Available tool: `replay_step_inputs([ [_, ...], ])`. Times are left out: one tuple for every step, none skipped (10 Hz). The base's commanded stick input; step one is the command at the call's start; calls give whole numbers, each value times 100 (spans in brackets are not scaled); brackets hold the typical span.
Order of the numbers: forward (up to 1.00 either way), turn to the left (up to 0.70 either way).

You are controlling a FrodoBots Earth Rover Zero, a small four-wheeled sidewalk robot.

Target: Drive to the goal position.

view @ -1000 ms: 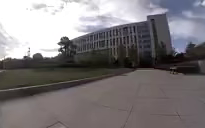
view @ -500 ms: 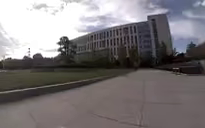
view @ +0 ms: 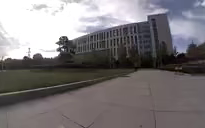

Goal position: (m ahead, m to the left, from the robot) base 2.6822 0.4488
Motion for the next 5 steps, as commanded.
replay_step_inputs([
  [70, 0],
  [70, 0],
  [70, 0],
  [70, 0],
  [70, 0],
])
